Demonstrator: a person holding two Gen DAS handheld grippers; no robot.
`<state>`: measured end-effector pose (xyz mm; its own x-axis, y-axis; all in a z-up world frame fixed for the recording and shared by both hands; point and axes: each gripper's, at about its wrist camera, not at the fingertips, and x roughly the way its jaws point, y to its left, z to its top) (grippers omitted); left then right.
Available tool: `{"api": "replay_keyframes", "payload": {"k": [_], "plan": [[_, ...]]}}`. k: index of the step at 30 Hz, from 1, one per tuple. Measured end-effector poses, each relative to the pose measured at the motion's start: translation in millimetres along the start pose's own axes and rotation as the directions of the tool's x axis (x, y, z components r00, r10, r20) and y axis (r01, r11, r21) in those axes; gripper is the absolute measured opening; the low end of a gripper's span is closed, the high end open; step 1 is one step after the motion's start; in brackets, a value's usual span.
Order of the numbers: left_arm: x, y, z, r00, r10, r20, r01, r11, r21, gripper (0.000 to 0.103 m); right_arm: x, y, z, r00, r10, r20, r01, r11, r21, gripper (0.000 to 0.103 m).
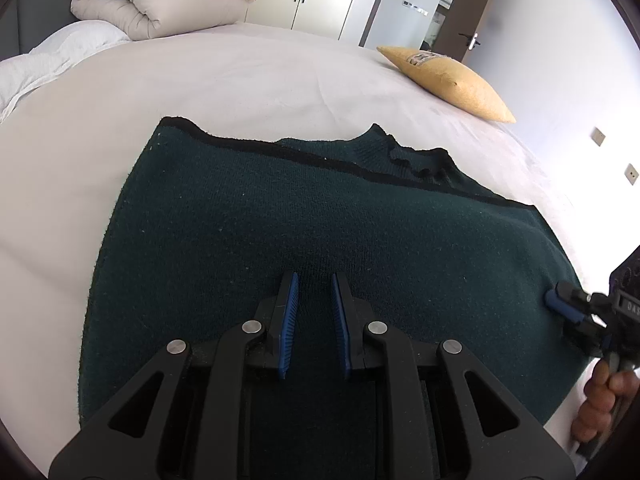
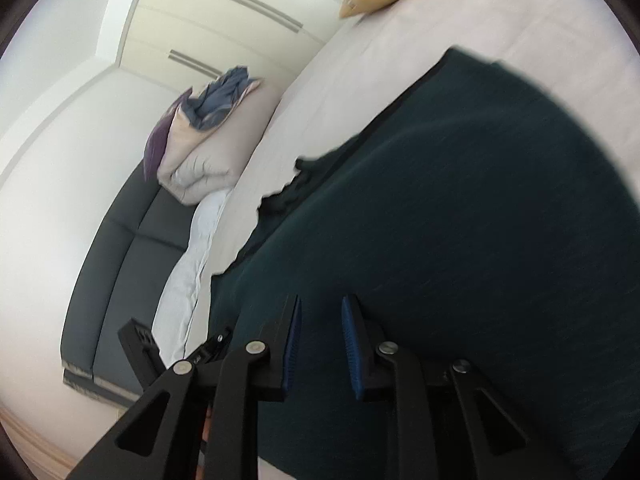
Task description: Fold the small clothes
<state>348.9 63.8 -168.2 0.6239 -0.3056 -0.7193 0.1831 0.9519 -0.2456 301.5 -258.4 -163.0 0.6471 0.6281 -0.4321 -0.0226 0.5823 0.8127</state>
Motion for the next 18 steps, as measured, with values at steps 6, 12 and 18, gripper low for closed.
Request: {"api": "replay_keyframes", "payload": {"k": [6,12,18], "plan": [[-1.2,4.4,0.8,1.000,-0.015,0.000,0.015,1.000,-0.013,0.017,-48.3,-28.4,14.7,0.986,-0.088,0.142,0.081,0.995,0.052,0.017],[-20.7,22.6,-4.7,0.997,-0.074,0.010,0.075,0.994,-0.081,0.018,-97.4,-45.2,10.5,0.951,-0.206,0.229,0.181,0.975,0.125,0.038],[-87.6,78.5,-26.2,0.996,0.065,0.058,-0.048,0.966,-0.253,0.022,-123.5,-28.6,3.1,0.950,-0.185,0.254,0.168,0.982,0.084,0.057]]}}
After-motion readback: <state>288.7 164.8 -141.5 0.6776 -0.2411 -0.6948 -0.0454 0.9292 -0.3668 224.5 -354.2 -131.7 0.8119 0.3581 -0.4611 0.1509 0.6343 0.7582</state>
